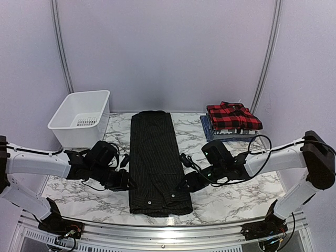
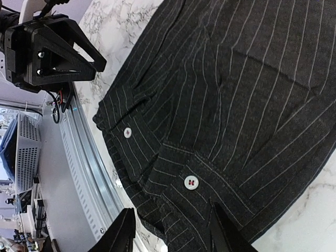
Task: Fold and stack the long sleeve shirts
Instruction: Smooth out the rectangle-folded shirt at the center of the board.
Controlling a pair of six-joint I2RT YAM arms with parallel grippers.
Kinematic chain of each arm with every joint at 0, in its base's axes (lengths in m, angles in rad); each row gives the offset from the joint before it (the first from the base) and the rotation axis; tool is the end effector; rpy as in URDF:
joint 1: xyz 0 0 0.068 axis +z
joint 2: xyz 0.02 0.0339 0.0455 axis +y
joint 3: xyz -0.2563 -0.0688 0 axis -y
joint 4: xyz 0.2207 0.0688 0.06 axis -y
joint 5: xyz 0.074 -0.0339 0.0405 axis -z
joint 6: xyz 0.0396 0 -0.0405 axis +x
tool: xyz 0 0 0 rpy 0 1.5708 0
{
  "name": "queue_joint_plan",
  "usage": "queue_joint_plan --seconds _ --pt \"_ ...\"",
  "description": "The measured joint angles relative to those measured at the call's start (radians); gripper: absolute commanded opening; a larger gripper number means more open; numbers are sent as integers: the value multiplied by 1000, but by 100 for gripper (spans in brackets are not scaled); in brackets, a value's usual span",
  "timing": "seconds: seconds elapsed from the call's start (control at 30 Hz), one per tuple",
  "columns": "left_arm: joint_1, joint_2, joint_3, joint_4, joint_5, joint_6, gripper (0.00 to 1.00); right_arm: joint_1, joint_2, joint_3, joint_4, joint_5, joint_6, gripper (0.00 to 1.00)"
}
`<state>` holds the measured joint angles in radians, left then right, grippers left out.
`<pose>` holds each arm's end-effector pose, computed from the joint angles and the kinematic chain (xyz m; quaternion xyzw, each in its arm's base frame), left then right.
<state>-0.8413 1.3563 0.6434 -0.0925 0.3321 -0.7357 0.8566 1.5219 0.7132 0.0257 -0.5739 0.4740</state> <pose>0.1562 -0.1941 0.1846 0.1099 0.9104 -0.3693 0.1509 0.1667 0.2251 0.1756 -0.2750 0.8489 0.4328 0.1283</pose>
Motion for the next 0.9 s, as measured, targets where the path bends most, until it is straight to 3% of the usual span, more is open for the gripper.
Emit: queue_joint_plan --seconds 0.6,0.9 --pt "-111 106 -124 193 82 -138 25 60 0 -166 29 -30 57 40" --pt "-111 20 -113 142 65 -153 37 62 -79 -152 -81 13 46 44"
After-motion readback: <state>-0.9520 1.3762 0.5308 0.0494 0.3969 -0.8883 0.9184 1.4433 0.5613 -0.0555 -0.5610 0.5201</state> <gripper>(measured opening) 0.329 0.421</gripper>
